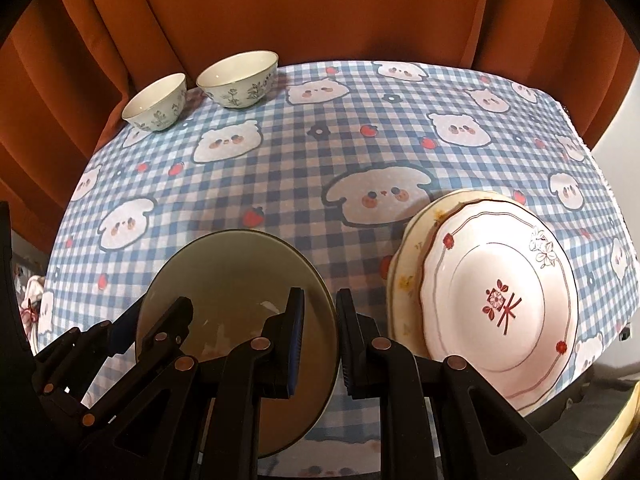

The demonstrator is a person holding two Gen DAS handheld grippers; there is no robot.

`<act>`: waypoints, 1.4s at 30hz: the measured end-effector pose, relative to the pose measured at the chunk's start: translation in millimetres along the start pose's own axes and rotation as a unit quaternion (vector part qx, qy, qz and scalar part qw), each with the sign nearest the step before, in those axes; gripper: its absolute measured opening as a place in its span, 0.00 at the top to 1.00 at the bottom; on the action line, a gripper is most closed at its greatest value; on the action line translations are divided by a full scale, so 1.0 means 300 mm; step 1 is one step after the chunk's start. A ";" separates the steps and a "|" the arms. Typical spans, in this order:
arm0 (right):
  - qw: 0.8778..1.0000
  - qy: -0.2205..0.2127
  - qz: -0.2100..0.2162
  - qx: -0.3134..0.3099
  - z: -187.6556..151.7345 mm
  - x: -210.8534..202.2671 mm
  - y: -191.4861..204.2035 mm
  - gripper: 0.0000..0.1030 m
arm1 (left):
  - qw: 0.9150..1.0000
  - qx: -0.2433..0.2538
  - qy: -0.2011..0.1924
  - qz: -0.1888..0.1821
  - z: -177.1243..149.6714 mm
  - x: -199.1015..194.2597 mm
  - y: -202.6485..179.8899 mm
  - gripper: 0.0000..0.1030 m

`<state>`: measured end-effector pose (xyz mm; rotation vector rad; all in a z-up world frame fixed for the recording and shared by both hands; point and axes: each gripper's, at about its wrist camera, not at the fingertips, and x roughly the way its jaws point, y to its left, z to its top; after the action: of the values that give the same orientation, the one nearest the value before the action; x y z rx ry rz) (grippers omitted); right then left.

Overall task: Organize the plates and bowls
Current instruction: 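Carry the white bowl with both tools and lower it beside the plate stack, then open both tools to release the bowl on the cloth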

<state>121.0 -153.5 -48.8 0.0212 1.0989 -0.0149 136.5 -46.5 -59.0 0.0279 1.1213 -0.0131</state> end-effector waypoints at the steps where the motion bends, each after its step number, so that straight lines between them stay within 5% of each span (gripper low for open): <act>1: 1.000 0.001 0.001 -0.002 0.000 0.004 -0.009 0.81 | 1.000 -0.004 0.001 0.001 -0.001 0.006 -0.007 0.79; 16: 0.999 0.007 0.037 -0.038 0.054 0.071 -0.030 0.81 | 0.998 -0.045 0.000 0.036 0.022 0.041 -0.017 0.79; 21: 0.999 0.007 0.038 -0.029 0.059 0.085 -0.042 0.80 | 0.998 -0.045 0.004 0.032 0.017 0.047 -0.029 0.67; 26: 0.999 0.023 0.038 -0.026 0.047 0.115 -0.052 0.63 | 0.999 -0.042 0.011 0.032 0.003 0.057 -0.033 0.49; 42: 0.999 -0.026 -0.003 -0.030 0.025 -0.011 0.012 0.29 | 0.998 -0.066 -0.011 -0.005 -0.021 -0.036 0.113 0.26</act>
<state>126.4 -149.9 -42.4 -0.0367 1.0474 0.0130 127.0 -12.4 -51.7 -0.0953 1.0990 0.0503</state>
